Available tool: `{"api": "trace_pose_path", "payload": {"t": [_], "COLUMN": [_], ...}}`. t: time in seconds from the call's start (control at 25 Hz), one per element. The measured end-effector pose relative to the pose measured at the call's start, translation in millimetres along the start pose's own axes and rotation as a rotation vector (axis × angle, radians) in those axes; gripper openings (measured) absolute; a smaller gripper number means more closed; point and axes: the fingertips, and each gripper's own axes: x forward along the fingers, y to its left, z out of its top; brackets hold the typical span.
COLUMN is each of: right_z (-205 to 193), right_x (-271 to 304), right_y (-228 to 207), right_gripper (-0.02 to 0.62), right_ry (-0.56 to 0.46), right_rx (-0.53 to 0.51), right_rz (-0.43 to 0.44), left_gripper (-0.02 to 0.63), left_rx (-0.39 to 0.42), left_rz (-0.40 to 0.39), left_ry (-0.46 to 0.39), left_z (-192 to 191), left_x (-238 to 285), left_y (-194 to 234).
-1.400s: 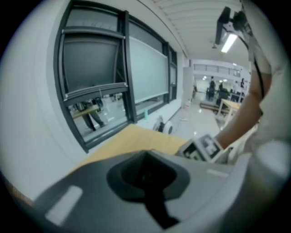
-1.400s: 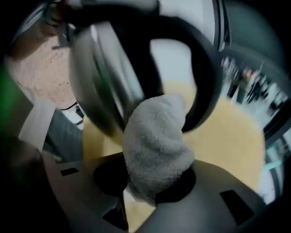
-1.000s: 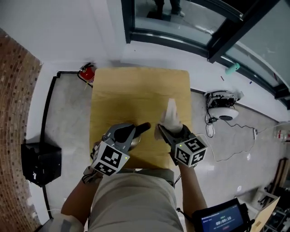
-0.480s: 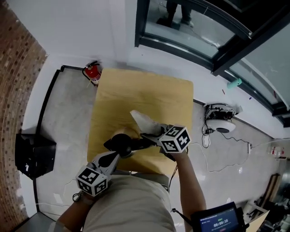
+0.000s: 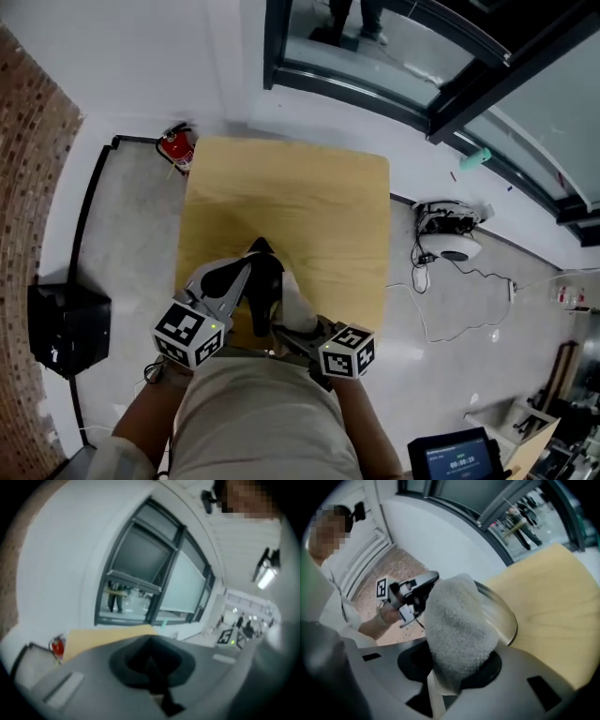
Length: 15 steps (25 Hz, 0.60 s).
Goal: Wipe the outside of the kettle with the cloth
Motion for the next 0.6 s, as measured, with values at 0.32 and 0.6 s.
{"api": "trace_pose_path", "payload": {"t": [0.32,0.6], "right_z": [-49.3,-52.4], "right_x": [34.0,44.0], "right_y": [-88.6,-71.3], "right_gripper": [0.137,0.137], "right_ry": [0.678,0.639], "right_rx": [-0.521,-0.535], "right_rz": [-0.345,-0.308], "left_gripper": [-0.003,-0.003], "left_rx": [0.541,0.698], "left_rz": [-0.162,-0.1], "left_ry": [0.287,0.321], "left_z": [-17.5,-30.0], "left_x": [64.8,70.3], "left_y": [-34.5,-39.1]}}
